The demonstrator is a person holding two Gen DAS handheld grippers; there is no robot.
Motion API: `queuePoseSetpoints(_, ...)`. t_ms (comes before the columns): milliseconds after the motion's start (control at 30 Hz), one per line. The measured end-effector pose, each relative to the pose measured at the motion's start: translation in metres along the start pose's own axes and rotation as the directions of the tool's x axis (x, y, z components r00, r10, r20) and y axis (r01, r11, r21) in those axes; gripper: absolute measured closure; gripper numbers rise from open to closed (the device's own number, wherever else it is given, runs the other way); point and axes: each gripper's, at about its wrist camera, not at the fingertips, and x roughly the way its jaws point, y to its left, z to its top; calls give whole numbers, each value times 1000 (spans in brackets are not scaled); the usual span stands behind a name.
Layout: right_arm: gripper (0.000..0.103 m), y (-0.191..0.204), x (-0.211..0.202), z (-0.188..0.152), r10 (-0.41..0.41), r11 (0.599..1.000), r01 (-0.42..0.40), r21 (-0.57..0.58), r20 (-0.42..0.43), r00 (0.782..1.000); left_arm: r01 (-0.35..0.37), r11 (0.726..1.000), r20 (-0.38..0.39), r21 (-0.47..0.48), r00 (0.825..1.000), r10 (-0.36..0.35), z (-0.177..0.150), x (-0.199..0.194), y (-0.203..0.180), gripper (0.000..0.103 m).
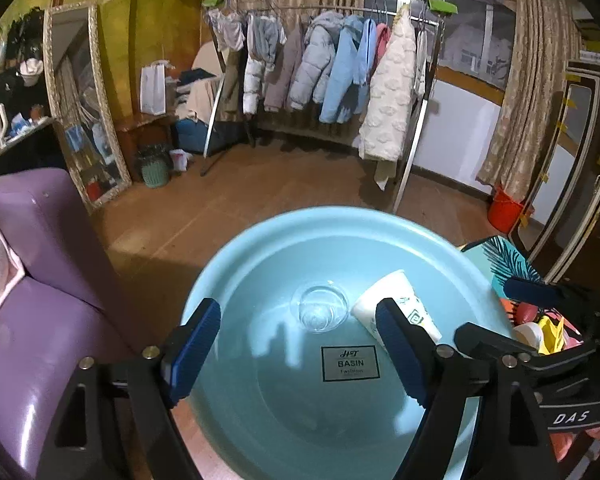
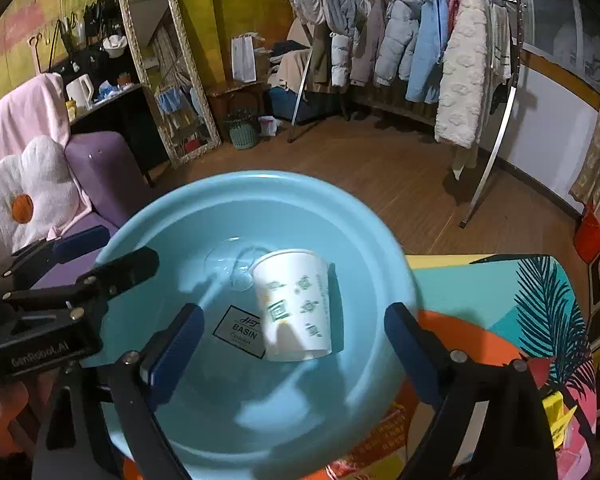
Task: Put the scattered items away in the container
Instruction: 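Move both open grippers back over the table items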
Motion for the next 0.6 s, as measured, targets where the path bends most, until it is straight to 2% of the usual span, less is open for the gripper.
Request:
queuePoseSetpoints(133,8,-7,-24,-7,9,1000,-10,11,26,1000,2,1000,29,22,1000,-3,1,-22,-11,17)
queuePoseSetpoints(333,8,-28,-77,-27,14,1000,-15,20,55,998,54,996,47,70,997,-58,-4,-53,-42,17)
queuePoseSetpoints(367,8,-35,-89,-33,13,1000,-15,27,64,998,67,994,52,83,996,-72,-6,-59,-49,17)
queuePoseSetpoints(433,0,-51,-111,-48,15,999,-18,46,72,997,82,991,64,109,994,-89,-11,-69,-64,15)
queuePoseSetpoints(600,0,-104,-151,-88,-28,990,19,143,64,998,128,980,85,154,986,-142,-19,-83,-103,14)
